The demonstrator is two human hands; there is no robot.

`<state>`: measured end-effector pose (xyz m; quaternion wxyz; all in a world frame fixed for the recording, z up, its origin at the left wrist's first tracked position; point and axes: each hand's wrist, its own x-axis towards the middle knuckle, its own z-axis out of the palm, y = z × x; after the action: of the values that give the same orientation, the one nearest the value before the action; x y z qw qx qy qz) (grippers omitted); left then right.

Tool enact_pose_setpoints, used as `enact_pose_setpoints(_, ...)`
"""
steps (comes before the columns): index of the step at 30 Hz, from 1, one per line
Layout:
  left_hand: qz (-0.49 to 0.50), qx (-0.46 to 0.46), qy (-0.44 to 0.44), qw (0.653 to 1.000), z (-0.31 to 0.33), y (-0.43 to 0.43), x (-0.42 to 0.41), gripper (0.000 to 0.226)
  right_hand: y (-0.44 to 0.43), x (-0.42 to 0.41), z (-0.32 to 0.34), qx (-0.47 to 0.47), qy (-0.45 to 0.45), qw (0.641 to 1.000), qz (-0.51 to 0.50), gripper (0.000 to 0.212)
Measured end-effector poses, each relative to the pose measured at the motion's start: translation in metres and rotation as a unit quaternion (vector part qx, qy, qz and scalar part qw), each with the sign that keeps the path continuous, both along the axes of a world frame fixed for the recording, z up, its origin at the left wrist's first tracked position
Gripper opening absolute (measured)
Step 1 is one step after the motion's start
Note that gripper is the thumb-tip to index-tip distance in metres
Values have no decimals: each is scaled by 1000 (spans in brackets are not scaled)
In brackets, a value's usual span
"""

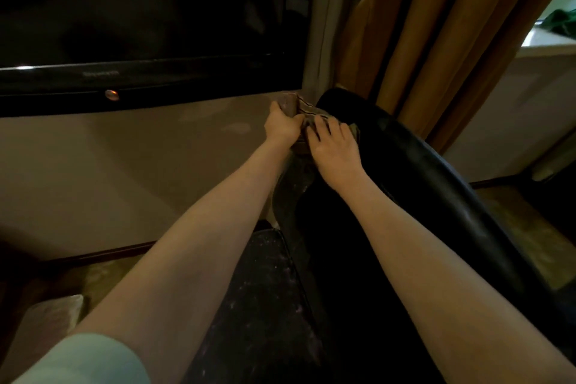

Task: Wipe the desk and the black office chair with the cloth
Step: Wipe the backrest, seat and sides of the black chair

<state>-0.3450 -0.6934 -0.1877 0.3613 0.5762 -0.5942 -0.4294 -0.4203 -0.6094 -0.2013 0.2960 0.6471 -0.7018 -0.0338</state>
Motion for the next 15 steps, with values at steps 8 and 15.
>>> enact_pose_setpoints(8, -71, -38, -108, 991, -18, -32, -28, 43, -30, -15, -13, 93, -17, 993, -75, 54)
enact_pose_setpoints(15, -98, -29, -127, 987, -45, -45, -26, 48, -42, -6, -49, 69, 28, 995, -73, 35)
